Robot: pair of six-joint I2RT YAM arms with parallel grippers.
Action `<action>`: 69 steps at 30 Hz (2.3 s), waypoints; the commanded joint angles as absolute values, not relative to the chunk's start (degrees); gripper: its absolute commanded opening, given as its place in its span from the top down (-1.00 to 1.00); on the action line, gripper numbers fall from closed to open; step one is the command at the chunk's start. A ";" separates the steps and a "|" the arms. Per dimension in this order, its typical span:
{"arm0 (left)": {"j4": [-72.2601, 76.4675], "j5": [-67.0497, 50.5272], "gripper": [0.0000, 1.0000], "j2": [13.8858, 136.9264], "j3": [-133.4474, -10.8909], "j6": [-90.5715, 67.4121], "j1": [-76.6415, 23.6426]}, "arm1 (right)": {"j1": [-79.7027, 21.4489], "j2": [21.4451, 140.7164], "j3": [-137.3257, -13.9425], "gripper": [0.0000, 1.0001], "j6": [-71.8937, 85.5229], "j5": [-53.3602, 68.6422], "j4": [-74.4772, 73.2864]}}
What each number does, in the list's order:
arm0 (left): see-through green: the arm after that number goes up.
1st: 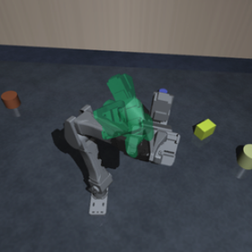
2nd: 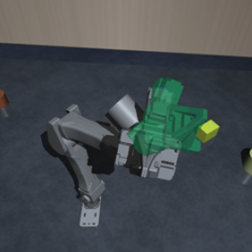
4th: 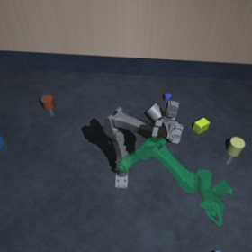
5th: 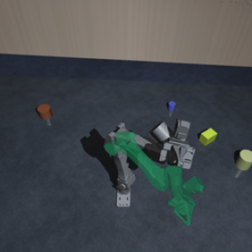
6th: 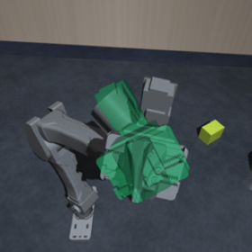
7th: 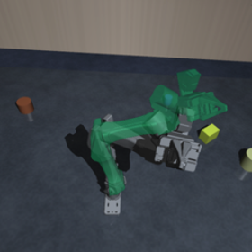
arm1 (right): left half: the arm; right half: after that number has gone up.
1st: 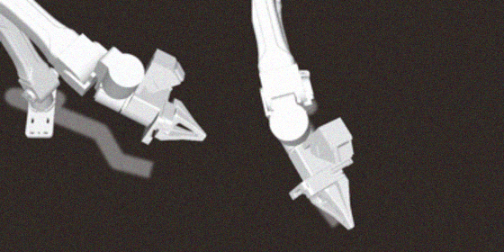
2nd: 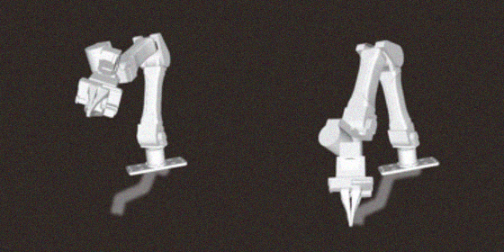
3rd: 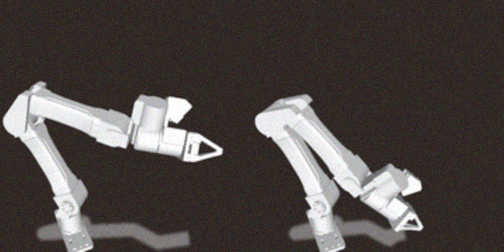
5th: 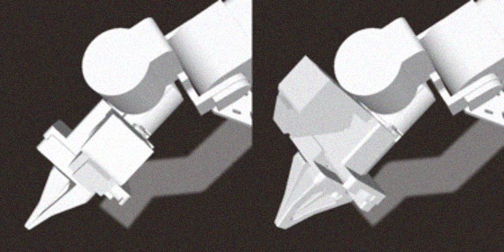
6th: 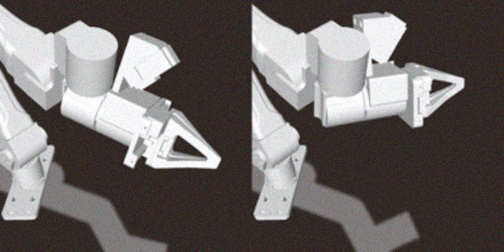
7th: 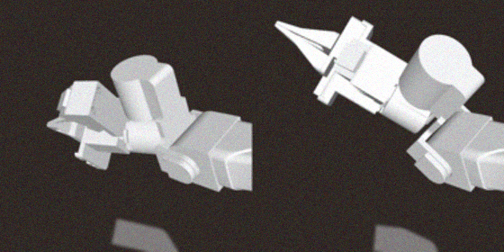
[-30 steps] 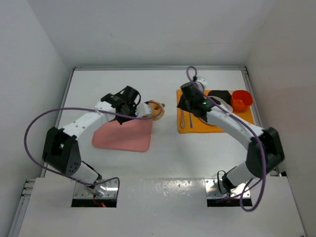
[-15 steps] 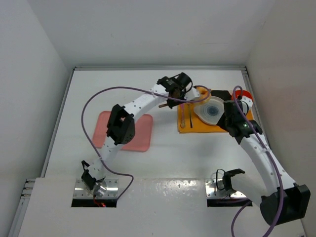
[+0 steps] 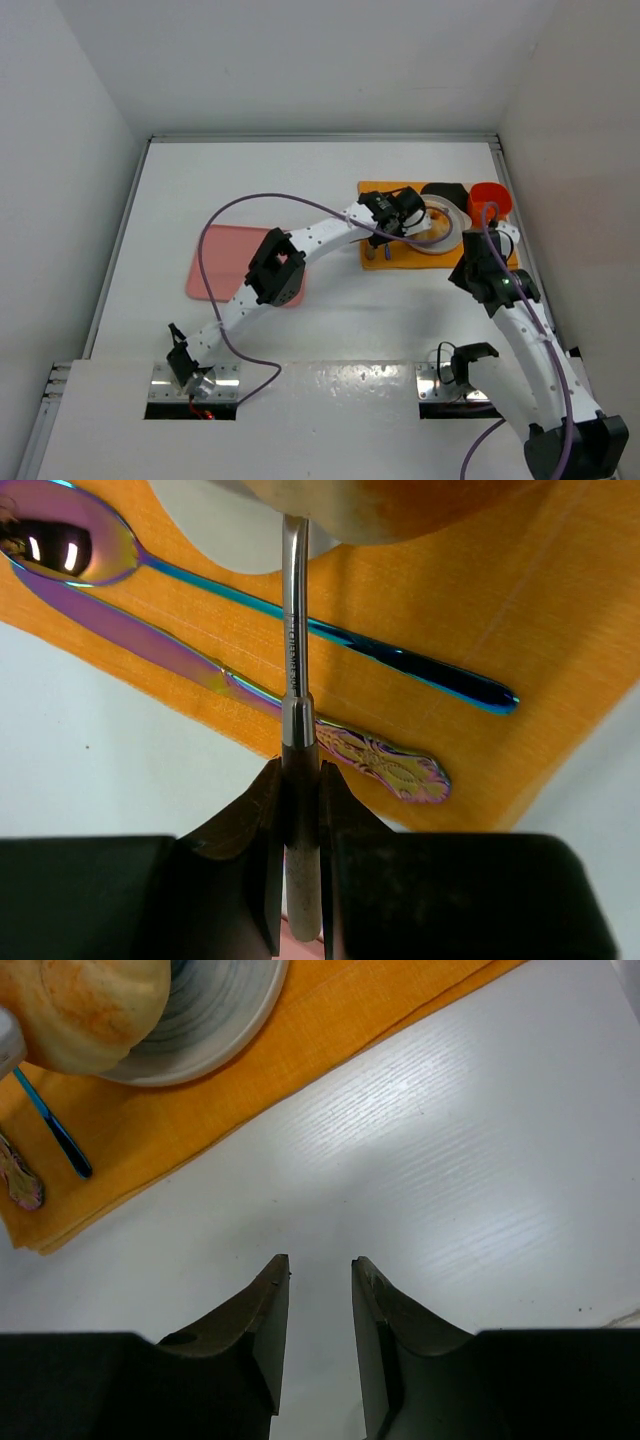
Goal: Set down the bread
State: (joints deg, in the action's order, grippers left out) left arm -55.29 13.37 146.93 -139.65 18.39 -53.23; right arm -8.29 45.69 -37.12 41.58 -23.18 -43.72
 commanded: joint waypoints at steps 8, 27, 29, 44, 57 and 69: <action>-47.02 29.26 1.00 149.06 -140.63 22.67 -56.60 | -7.29 43.95 -36.21 0.40 40.61 -22.77 -44.21; -18.30 54.56 1.00 148.18 -129.38 47.98 -59.41 | -6.94 42.28 -35.86 0.42 39.99 -23.12 -43.86; -15.04 55.98 1.00 148.18 -129.38 50.35 -58.72 | -6.94 42.28 -35.77 0.42 40.08 -22.77 -43.69; -5.34 59.60 1.00 142.31 -128.06 53.99 -52.13 | -6.94 42.54 -36.30 0.42 39.91 -21.71 -43.59; -51.94 17.07 1.00 101.74 -98.30 13.45 -14.45 | -6.77 38.50 -28.05 0.11 33.05 -6.25 -38.93; -41.92 2.03 1.00 90.26 -55.73 18.98 25.65 | -6.59 33.75 -21.71 -0.82 34.10 -4.57 -42.54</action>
State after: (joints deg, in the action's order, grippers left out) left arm -44.95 9.32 90.52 -57.67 17.78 21.47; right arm -6.87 34.94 -22.39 33.65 -5.76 -42.57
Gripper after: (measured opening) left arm 0.179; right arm 0.899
